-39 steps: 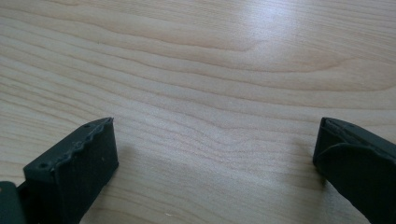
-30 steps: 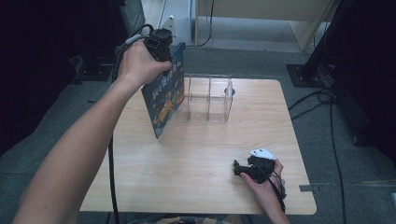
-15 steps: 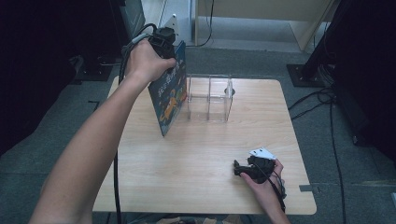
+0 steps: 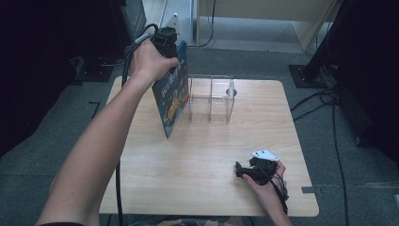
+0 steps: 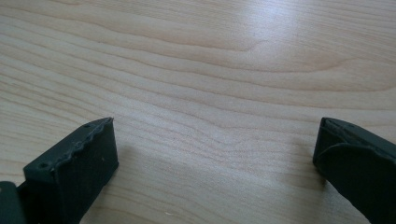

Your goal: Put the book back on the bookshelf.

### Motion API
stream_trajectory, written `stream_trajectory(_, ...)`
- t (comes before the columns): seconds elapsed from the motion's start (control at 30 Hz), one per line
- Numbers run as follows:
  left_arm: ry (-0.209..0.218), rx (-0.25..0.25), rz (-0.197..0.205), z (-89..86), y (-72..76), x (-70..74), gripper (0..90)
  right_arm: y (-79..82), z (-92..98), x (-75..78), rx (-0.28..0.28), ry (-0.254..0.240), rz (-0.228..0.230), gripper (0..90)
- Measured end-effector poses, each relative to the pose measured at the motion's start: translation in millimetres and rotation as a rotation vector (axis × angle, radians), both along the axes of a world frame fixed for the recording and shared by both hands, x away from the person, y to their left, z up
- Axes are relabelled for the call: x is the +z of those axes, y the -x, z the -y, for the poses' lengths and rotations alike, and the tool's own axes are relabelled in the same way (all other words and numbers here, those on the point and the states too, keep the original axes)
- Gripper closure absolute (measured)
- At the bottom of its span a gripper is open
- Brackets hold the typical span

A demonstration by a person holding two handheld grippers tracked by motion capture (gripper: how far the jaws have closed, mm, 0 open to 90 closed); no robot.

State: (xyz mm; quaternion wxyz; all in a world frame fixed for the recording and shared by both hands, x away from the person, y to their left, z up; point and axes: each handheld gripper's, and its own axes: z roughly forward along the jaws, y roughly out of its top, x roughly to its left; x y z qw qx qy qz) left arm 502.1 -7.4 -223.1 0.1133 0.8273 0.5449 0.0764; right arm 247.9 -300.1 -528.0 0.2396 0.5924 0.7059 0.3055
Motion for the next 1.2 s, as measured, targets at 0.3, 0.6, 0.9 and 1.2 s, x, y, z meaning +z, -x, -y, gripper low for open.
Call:
stream_trajectory(0.3, 0.014, 0.025, -0.011, -1.4, -1.9, 0.2, 84.5, 0.0, 0.0, 0.0, 0.0, 0.0, 0.0, 0.0)
stream_trajectory(0.6, 0.033, 0.043, -0.017, -1.8, -2.2, 2.2, 84.5, 0.0, 0.0, 0.0, 0.0, 0.0, 0.0, 0.0)
stream_trajectory(0.9, 0.044, 0.045, -0.026, -3.2, -3.7, -0.6, 84.4, 0.0, 0.0, 0.0, 0.0, 0.0, -0.001, 0.0)
stream_trajectory(1.2, 0.098, 0.075, -0.03, -14.8, -7.4, -2.1, 84.5, 0.0, 0.0, 0.0, 0.0, 0.0, 0.0, 0.0)
